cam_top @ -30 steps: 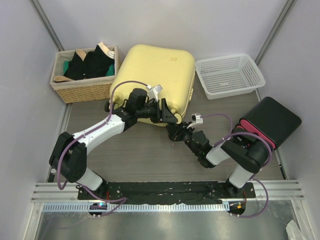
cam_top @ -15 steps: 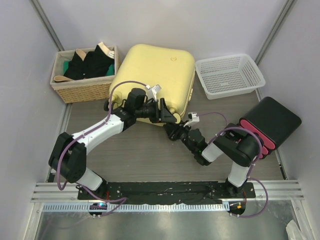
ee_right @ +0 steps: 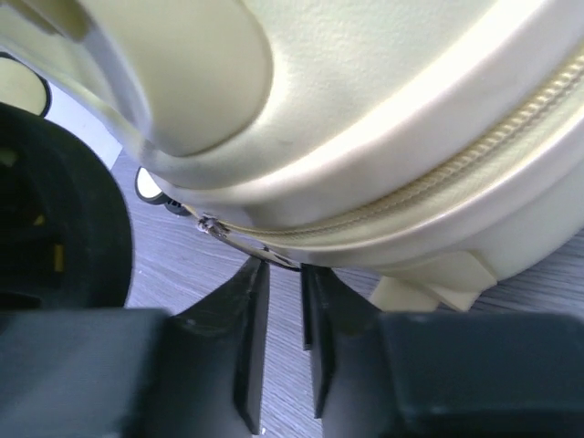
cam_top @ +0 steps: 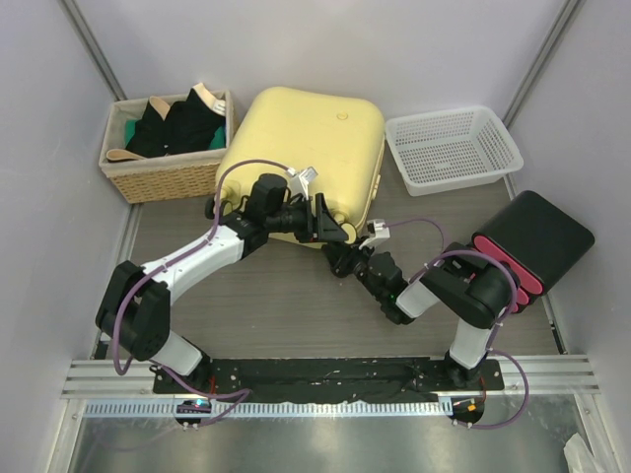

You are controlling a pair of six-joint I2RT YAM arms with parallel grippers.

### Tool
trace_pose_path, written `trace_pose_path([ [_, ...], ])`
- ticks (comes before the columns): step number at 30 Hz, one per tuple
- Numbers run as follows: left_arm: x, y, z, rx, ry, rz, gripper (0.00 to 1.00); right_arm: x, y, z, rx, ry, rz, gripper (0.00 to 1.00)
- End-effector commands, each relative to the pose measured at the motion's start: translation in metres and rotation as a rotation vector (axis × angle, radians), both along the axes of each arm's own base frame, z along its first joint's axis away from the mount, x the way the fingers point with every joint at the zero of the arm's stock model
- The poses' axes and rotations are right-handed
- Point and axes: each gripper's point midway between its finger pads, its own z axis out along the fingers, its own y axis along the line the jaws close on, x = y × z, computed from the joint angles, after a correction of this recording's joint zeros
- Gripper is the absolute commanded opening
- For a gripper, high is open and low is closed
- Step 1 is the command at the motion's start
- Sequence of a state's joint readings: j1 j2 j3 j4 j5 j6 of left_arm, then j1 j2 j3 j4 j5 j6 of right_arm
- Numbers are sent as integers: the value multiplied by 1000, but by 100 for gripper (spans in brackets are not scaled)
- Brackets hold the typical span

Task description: Open, take out, and arrange the luggage

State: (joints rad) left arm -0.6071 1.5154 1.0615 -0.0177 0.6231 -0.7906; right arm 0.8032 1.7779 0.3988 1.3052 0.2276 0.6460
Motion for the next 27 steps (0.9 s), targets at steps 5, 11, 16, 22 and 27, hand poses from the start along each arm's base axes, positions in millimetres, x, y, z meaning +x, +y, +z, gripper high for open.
trace_pose_path([
  [5, -20, -13, 49, -144, -97, -134, 0, -5, 9, 140, 336, -350, 38, 11],
  [11, -17, -9, 50, -142, -101, -122, 0, -9, -8, 133, 316, -336, -11, 1],
  [16, -14, -7, 49, -139, -102, -113, 0, -5, -22, 123, 303, -312, -80, 1],
  [22, -12, -6, 47, -132, -101, -107, 0, 1, -39, 110, 286, -259, -175, 1],
  [27, -8, -3, 46, -126, -103, -95, 0, 1, -54, 107, 228, -257, -236, 1],
])
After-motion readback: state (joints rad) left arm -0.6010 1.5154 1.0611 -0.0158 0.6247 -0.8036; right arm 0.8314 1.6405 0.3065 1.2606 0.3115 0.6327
